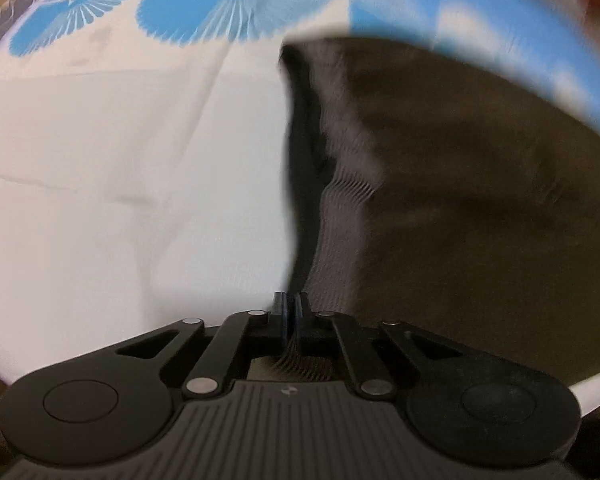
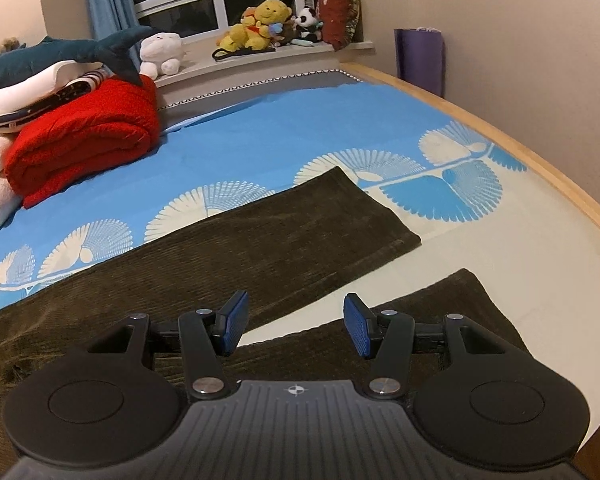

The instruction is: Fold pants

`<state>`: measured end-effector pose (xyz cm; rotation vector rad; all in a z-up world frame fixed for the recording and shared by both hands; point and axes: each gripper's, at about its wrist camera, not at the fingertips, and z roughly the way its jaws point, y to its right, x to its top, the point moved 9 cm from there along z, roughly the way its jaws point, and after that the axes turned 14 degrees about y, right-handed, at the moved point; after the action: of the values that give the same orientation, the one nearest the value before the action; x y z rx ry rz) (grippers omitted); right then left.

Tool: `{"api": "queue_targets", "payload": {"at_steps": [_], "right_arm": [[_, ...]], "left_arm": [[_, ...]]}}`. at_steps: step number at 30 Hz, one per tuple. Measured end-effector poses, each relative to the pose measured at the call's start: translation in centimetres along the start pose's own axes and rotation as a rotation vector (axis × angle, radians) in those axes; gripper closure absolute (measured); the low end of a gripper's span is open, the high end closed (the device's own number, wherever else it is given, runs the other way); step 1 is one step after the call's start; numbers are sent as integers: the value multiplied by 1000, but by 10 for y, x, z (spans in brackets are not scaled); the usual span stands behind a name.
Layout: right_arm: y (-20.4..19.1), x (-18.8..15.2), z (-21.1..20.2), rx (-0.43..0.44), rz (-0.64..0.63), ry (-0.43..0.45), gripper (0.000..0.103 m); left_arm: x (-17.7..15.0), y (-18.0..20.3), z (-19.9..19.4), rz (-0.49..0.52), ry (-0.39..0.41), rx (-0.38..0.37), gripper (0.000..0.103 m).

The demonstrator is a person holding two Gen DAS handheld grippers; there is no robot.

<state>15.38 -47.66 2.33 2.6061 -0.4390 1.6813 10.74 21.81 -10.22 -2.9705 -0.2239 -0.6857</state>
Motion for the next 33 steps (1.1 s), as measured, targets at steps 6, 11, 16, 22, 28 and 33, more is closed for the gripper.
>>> {"api": "queue_targets", "payload": {"at_steps": [6,11,16,22,28,33], "right_arm": [[-3,0,1,3,4,-6,48],[-9,1,3,13,-22,-5,46],[-11,1,4,16,-25,-7,46],[-12,1,5,19,-27,-8,46],[-8,-2,10,2,-18,-28,46],[-11,-4,11,12,-32,-23,46]], "left_arm": [[35,6,-33,-28,225,-74,96],[17,49,-18,100,127,-196,95],[-16,49,12,220,-38,-127,97],[18,53,-14,96,103,-182,80],[36,61,-12,104,140,-139,75],[54,54,-14,79,205,-86,59]]}}
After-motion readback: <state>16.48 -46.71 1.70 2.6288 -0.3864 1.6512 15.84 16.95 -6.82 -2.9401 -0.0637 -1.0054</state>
